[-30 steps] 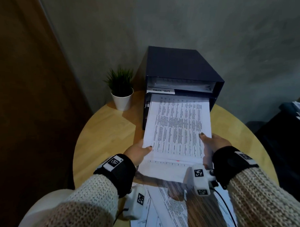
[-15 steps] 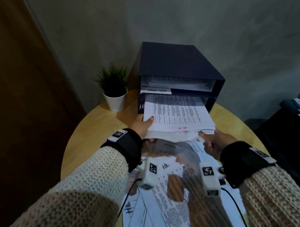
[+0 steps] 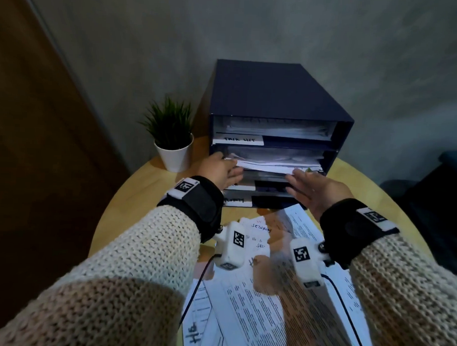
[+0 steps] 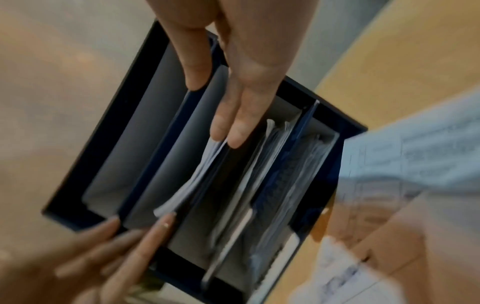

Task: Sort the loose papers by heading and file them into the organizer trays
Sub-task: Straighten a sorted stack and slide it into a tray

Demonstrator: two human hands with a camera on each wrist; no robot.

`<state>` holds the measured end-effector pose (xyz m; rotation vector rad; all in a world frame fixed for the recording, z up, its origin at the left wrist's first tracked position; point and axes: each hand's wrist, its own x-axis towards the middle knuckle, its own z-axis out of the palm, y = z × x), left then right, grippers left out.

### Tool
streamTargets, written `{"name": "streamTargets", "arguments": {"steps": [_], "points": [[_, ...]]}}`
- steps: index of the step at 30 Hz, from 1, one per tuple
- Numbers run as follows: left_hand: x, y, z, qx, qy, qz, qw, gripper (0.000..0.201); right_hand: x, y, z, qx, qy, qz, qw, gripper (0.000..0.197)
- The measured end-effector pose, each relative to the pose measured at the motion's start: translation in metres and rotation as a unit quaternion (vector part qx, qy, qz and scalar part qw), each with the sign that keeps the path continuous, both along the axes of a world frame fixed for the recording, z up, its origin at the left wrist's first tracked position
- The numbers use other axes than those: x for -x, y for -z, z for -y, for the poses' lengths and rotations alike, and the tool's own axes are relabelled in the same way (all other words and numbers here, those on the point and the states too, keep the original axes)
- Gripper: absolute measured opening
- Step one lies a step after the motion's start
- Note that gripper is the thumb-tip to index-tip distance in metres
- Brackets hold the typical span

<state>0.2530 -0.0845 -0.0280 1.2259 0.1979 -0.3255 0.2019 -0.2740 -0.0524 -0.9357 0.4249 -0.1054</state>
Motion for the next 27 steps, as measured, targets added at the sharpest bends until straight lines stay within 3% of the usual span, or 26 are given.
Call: {"name": "streamTargets", "arguments": {"steps": [3, 5, 8, 10, 11, 14, 24, 27], "points": [[0.001, 0.01, 0.0, -0.125, -0.001, 0.065, 0.99, 0.049, -0.002, 0.002, -0.002, 0.192, 0.045, -0.045, 0.979, 0.012], [0.002, 0.016, -0.003, -0.304, -0.006, 0.143, 0.942, 0.041, -0.001, 0.006, -0.005, 0.369, 0.055, -0.049, 0.926, 0.016], [0.007, 0.023, -0.004, -0.431, 0.013, 0.259, 0.864, 0.039, 0.004, 0.0, -0.011, 0.633, -0.009, -0.019, 0.773, 0.03], [0.007, 0.026, -0.003, -0.496, 0.082, 0.292, 0.814, 0.042, 0.001, -0.001, -0.015, 0.728, -0.1, -0.014, 0.679, 0.043], [0.005, 0.028, -0.003, -0.522, 0.12, 0.281, 0.797, 0.043, -0.002, -0.001, -0.016, 0.746, -0.141, -0.031, 0.65, 0.049], [-0.002, 0.031, -0.003, -0.527, 0.179, 0.243, 0.794, 0.048, -0.008, -0.001, -0.022, 0.748, -0.207, -0.092, 0.623, 0.054], [-0.03, 0.022, -0.003, -0.582, 0.209, 0.191, 0.763, 0.049, -0.042, 0.006, -0.027, 0.777, -0.228, -0.128, 0.573, 0.057], [-0.037, 0.022, -0.001, -0.591, 0.215, 0.161, 0.76, 0.051, -0.037, 0.006, -0.021, 0.773, -0.222, -0.111, 0.583, 0.055]]}}
